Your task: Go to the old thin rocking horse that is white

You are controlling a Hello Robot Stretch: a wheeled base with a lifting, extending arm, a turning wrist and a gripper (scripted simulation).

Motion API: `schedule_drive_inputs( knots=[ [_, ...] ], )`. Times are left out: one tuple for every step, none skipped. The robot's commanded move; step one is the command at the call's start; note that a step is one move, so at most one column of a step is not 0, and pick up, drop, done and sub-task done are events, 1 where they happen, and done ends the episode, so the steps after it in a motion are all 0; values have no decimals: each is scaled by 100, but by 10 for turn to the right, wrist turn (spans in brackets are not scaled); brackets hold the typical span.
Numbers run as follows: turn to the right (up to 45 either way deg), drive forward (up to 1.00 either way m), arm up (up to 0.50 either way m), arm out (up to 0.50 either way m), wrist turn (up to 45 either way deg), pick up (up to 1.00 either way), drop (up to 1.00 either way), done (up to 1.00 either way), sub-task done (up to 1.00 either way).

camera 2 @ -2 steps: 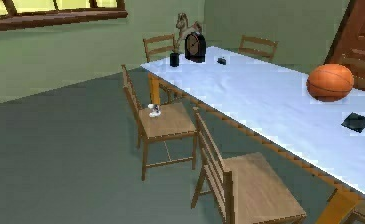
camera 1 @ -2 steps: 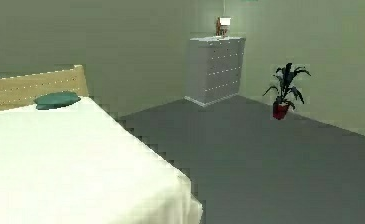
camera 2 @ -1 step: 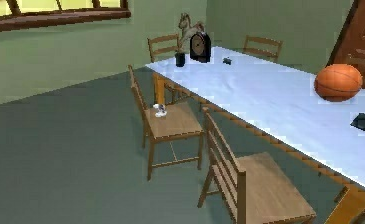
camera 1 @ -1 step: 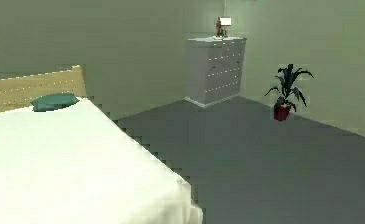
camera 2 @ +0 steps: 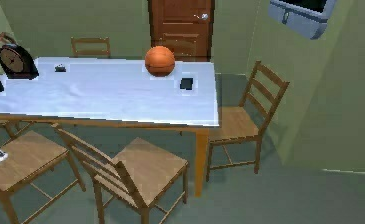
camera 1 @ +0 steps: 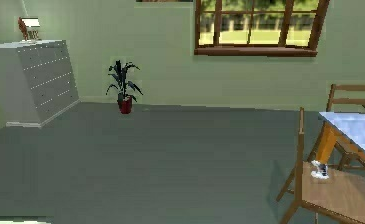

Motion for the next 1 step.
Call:
schedule_drive_inputs(
  knots=[
    [30,0,0,0,0,0,0,0,0]
  ],
)
